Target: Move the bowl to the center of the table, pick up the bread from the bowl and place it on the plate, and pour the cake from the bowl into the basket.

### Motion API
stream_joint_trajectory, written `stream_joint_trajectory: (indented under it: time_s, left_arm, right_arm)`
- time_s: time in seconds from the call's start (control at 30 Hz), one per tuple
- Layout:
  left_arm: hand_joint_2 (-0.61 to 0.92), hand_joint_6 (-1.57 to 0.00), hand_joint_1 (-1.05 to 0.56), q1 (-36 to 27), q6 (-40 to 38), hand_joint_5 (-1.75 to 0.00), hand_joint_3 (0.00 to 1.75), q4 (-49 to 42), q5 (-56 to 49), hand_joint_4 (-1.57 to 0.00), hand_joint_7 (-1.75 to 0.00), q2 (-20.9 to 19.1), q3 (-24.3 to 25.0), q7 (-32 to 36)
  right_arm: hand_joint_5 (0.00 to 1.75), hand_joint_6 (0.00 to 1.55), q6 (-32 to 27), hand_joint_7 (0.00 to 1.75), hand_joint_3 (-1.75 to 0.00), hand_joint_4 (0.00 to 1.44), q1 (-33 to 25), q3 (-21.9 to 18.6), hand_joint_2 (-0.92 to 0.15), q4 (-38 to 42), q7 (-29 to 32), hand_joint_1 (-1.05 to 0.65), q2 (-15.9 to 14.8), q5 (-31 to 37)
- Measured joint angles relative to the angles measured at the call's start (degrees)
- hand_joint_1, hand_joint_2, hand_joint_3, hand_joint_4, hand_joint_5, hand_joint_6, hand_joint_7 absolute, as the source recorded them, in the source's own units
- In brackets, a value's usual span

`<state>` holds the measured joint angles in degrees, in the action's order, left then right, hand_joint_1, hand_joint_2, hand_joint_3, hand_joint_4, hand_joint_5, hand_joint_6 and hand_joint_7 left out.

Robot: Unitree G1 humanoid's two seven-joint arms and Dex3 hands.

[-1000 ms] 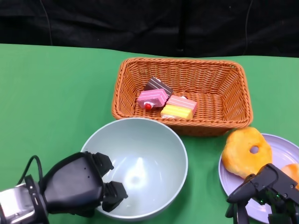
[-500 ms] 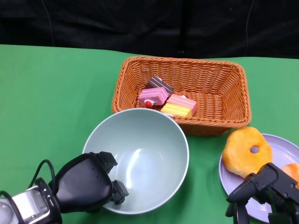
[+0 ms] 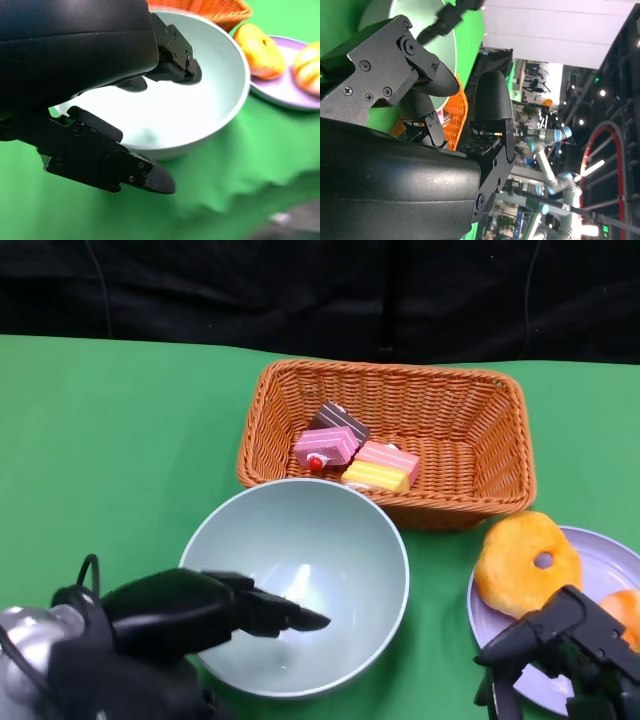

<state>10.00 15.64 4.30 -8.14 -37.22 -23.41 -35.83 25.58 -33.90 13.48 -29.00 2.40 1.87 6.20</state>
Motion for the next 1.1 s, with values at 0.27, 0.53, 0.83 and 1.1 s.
stream_joint_trajectory:
  time_s: [0.27, 0.53, 0.83, 1.1]
  left_arm:
    - [0.92, -0.20, -0.97, -5.2, -12.2, -0.26, 0.27, 7.9, 19.7, -0.09, -0.04, 1.8, 9.6, -8.0]
    - [0.92, -0.42, -0.66, -10.4, -9.9, -0.55, 0.26, 10.4, 21.2, -0.35, -0.17, 8.2, 15.0, -4.0]
    - [0.87, -0.65, -0.20, -28.7, 0.1, -1.37, 0.42, 16.7, 18.7, -0.64, -1.06, 31.4, 20.0, 20.0]
    - [0.74, -0.69, -0.11, -33.4, 3.2, -1.55, 0.80, 17.0, 18.9, -0.72, -1.26, 36.1, 20.5, 22.7]
  right_arm:
    - [1.51, 0.29, -7.6, 1.31, -1.26, 0.44, 1.3, 0.2, -0.33, -4.2, -4.6, -0.10, -3.1, -3.0]
    - [1.52, 0.33, -10.5, 1.31, -1.29, 0.48, 3.0, 0.0, -0.30, -4.7, -5.5, -0.09, -3.7, -2.9]
    - [1.58, 0.54, -11.7, 1.33, -1.41, 0.61, 11.7, -0.5, -0.34, -1.6, -5.3, 0.03, -2.2, -3.0]
    - [1.55, 0.76, -6.8, 1.29, -1.60, 0.78, 12.3, -1.5, -0.28, 2.2, -4.7, 0.06, -1.6, -2.6]
